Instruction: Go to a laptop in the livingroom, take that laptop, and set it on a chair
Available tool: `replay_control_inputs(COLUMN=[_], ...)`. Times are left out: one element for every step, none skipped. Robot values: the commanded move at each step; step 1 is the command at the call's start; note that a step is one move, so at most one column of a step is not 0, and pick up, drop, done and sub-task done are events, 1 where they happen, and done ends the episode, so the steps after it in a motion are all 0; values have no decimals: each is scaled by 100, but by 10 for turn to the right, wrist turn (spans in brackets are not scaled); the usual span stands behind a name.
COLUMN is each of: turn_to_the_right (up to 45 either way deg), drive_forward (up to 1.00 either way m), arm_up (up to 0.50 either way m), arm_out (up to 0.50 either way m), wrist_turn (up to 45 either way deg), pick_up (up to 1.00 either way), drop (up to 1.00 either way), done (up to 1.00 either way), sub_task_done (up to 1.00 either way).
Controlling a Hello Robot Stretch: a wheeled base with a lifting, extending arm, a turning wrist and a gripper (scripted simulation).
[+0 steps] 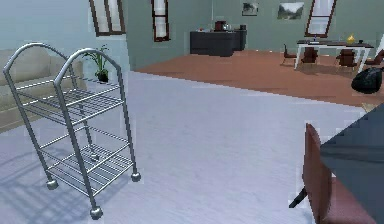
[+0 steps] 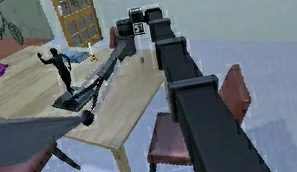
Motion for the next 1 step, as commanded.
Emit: replay_control_inputs(turn_to_the_right=[0], drive_forward=[0], arm_up=[0], arm_out=[-46], wrist_turn=[0], pick_up=[0], drop=[0], done=[0], sub_task_done=[0])
